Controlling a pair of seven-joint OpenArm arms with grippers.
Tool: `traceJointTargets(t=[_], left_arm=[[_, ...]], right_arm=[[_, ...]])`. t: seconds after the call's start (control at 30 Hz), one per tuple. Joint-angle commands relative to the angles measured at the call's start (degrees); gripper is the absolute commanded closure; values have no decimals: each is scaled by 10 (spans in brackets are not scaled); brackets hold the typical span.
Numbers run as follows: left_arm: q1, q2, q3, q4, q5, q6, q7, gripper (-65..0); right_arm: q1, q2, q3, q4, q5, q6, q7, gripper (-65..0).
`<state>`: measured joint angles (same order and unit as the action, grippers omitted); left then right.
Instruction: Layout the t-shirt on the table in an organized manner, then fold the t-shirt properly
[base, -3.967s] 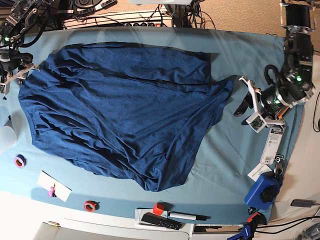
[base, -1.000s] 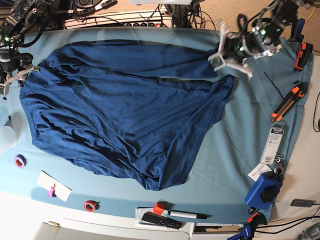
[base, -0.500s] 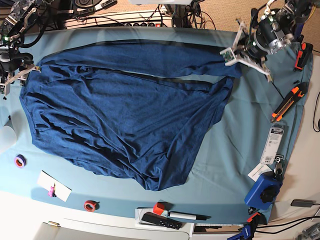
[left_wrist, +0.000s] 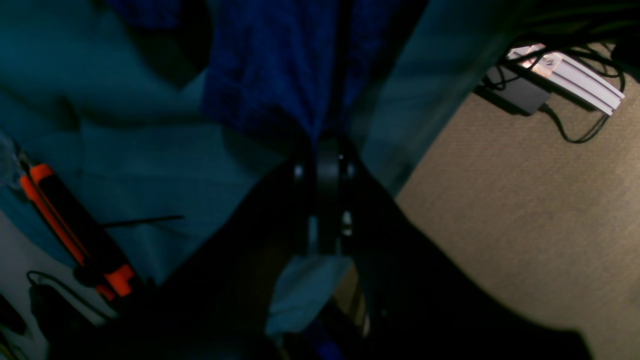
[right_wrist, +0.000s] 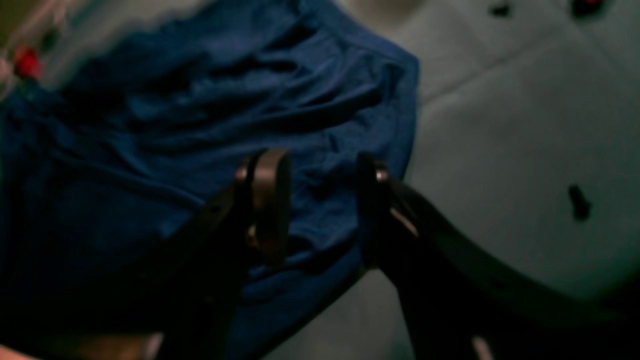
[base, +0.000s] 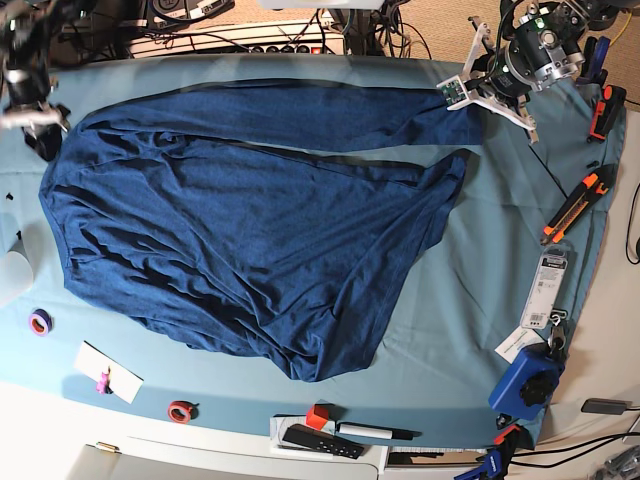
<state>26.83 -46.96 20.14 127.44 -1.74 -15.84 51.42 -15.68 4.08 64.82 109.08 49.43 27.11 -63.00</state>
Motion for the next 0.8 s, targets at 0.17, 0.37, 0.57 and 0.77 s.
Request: traceJointTargets(t=[0.17,0.37,0.57,0.77], left_arm=[[0,-7,-4,9,3,4,-3,0],[0,-7,-4,9,2,4,-4,0],[0,-7,-4,9,3,4,-4,0],[0,-7,-4,9,3,4,-4,0]], right_arm=[[-7,-6,35,-36,18,-11,13,-215],[5,-6,35,-195,90,7,2,-215],[17,-10,34,-252,138,32,-28,-215],[16,-15,34,-252,141,36,-31,-213]])
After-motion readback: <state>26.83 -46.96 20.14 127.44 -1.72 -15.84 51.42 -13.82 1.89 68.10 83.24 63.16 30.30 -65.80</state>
